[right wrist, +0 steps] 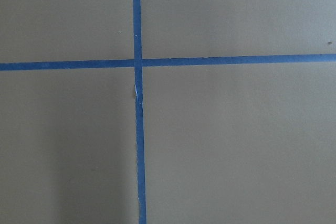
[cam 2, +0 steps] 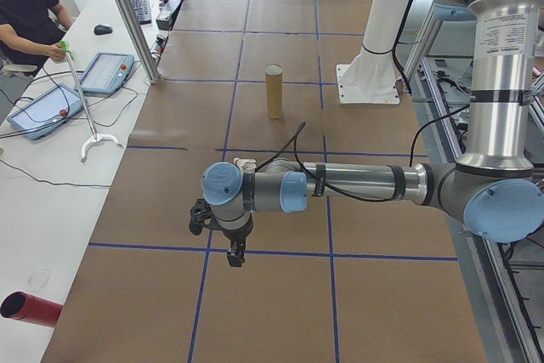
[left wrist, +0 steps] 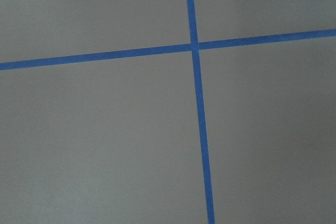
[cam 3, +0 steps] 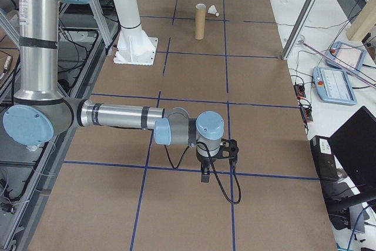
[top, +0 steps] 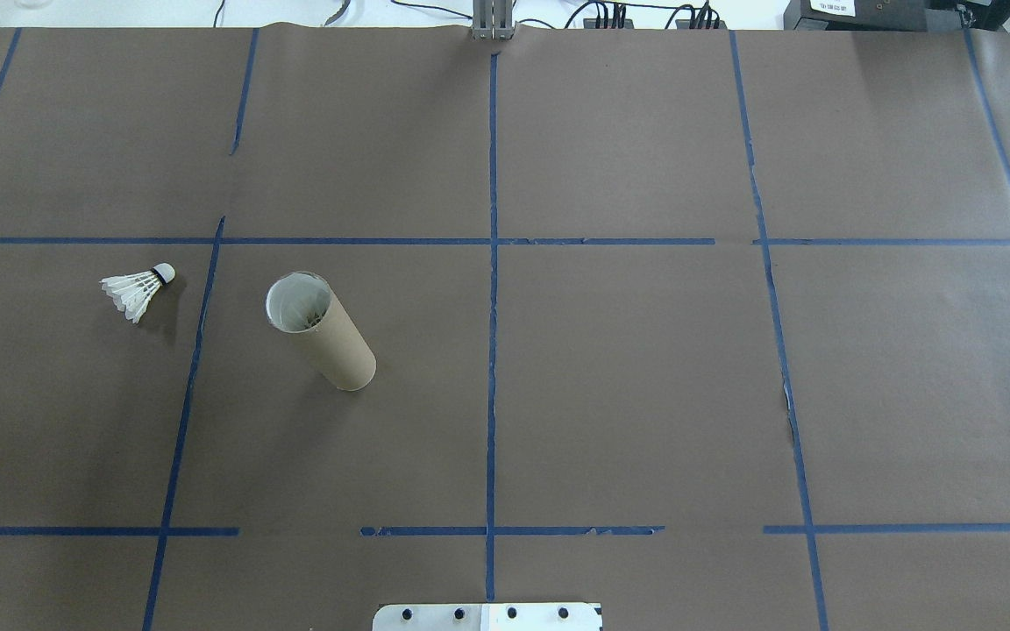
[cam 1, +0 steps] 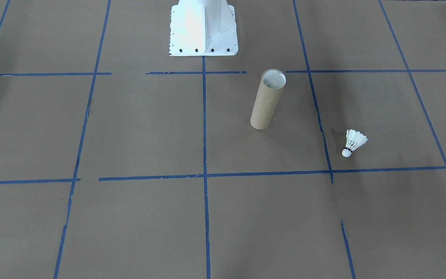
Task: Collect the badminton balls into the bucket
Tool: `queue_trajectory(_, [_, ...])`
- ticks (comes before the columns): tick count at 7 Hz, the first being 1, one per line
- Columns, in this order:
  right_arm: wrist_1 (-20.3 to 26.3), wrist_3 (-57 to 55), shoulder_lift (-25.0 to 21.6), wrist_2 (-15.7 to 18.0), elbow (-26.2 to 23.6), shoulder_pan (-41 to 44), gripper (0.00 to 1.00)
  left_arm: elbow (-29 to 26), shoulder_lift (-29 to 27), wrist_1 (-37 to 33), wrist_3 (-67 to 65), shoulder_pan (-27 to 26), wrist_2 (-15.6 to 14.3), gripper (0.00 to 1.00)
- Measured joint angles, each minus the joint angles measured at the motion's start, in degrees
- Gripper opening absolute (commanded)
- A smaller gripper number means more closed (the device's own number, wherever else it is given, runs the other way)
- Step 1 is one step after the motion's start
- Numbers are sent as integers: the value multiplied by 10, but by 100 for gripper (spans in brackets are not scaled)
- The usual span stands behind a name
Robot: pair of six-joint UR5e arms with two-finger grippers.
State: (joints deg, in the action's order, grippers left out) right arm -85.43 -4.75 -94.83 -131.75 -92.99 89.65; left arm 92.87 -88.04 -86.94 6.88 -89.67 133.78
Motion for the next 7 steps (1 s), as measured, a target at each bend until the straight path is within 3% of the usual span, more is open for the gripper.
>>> queue_trajectory(4, [0, 0, 0, 0, 0, 0, 100, 21, -17, -8, -24, -21, -9, 100])
queue_trajectory(7, [0, 0, 0, 0, 0, 0, 100, 89, -77, -19, -254, 23, -32, 100])
